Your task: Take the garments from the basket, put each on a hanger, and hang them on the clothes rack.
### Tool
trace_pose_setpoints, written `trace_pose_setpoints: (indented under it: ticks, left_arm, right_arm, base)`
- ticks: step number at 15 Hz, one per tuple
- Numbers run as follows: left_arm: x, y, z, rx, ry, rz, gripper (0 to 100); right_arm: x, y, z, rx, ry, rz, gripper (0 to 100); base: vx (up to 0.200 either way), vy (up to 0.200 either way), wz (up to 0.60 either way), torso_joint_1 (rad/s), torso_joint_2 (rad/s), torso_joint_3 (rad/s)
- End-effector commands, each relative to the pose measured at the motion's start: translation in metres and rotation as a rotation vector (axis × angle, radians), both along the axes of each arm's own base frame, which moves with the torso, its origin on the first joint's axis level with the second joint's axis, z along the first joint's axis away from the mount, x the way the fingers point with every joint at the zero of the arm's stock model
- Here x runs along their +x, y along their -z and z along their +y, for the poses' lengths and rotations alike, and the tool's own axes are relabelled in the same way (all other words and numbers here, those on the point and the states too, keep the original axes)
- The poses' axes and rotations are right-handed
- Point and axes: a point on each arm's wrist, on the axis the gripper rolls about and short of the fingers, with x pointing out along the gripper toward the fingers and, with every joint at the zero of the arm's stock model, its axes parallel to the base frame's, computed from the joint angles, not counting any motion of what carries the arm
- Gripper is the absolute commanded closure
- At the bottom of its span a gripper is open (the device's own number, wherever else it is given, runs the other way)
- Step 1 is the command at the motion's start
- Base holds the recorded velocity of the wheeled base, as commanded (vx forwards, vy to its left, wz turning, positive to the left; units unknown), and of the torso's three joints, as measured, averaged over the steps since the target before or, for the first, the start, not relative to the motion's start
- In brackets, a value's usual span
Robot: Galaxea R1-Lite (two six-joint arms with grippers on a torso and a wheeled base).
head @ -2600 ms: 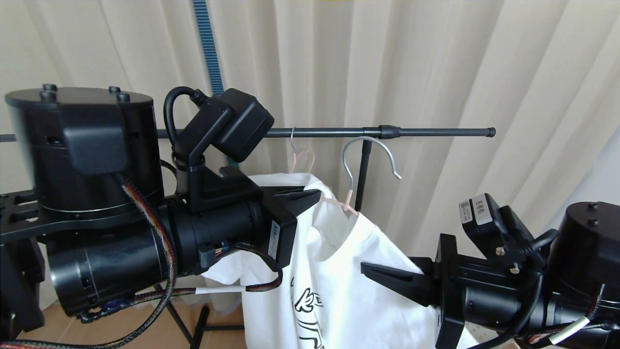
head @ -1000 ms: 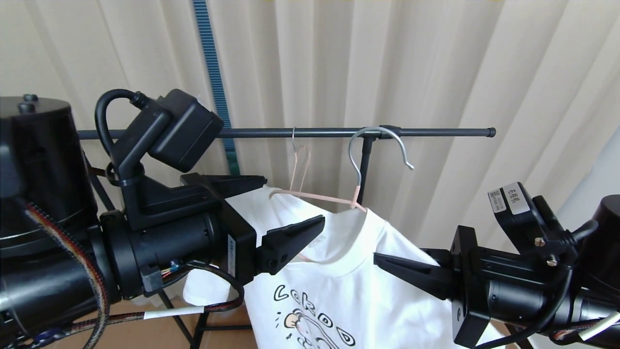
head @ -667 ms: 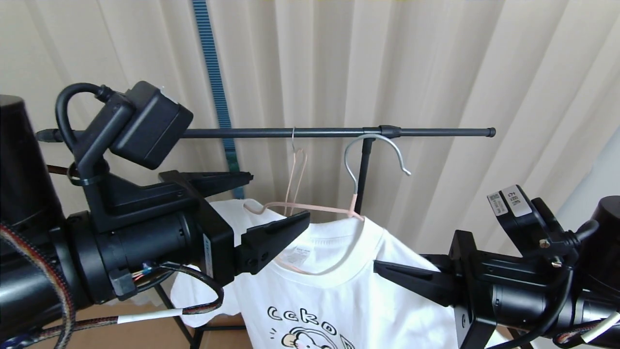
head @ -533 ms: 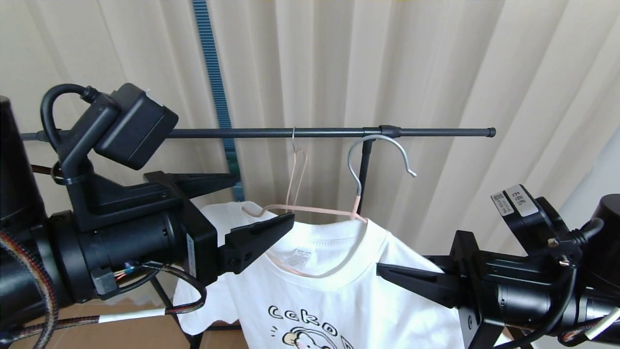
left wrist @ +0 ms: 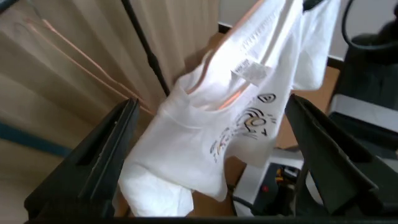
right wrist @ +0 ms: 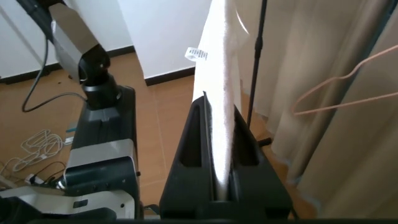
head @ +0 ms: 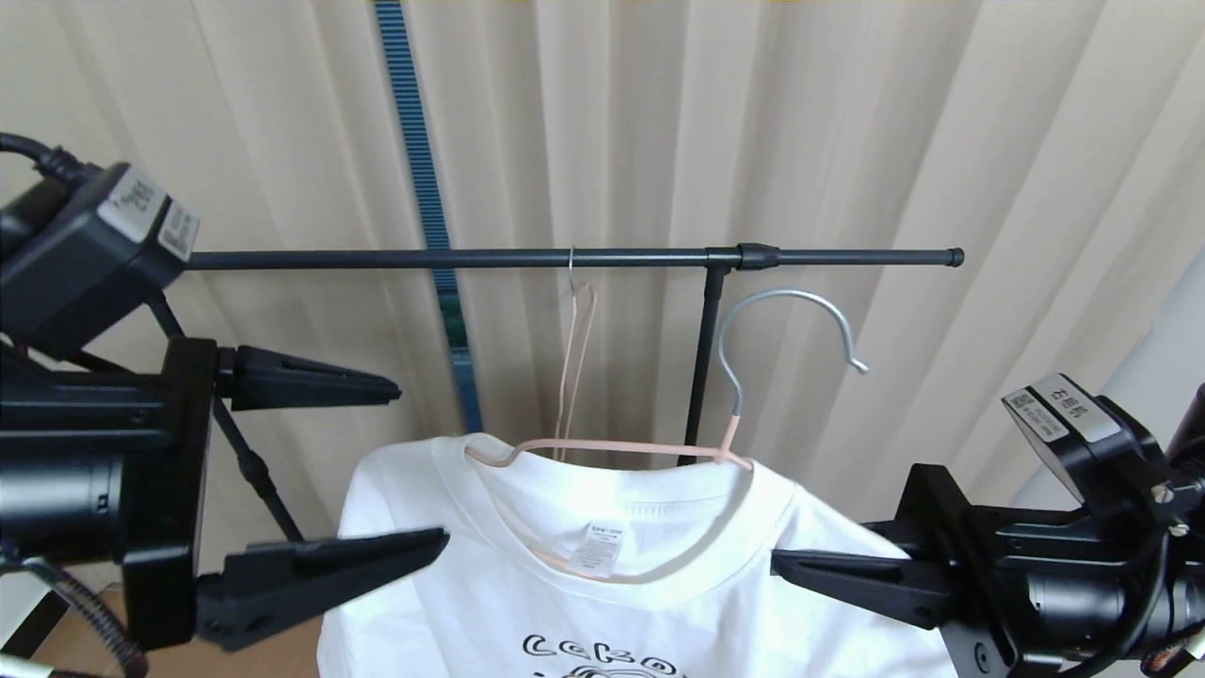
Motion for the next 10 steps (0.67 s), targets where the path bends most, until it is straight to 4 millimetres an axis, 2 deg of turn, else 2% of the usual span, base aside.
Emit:
trace_pose_setpoints:
  ticks: [1,3,10]
  left_arm:
    - [0.001,-0.007,0.003,-0.001,0.011,-0.018,0]
    - [0.018,0.005,-0.007,0.059,0.061,0.003,0]
    - [0.053,0.024,-0.035,0.055,0.238,0.088,0]
  right_arm:
    - [-0.004,-0.003,-0.003,0.01,-0.008,-0.016,100]
    - [-0.009,-0.003,-0.004,0.016,-0.058,-0.012,100]
    - [-0.007,0.001,-0.002,0.005,-0.07,0.008,100]
  base:
    - [0.0,0.0,0.0,0.0,0.0,0.0]
    - [0.0,0.0,0.0,0.0,0.0,0.0]
    - [0.0,0.0,0.0,0.0,0.0,0.0]
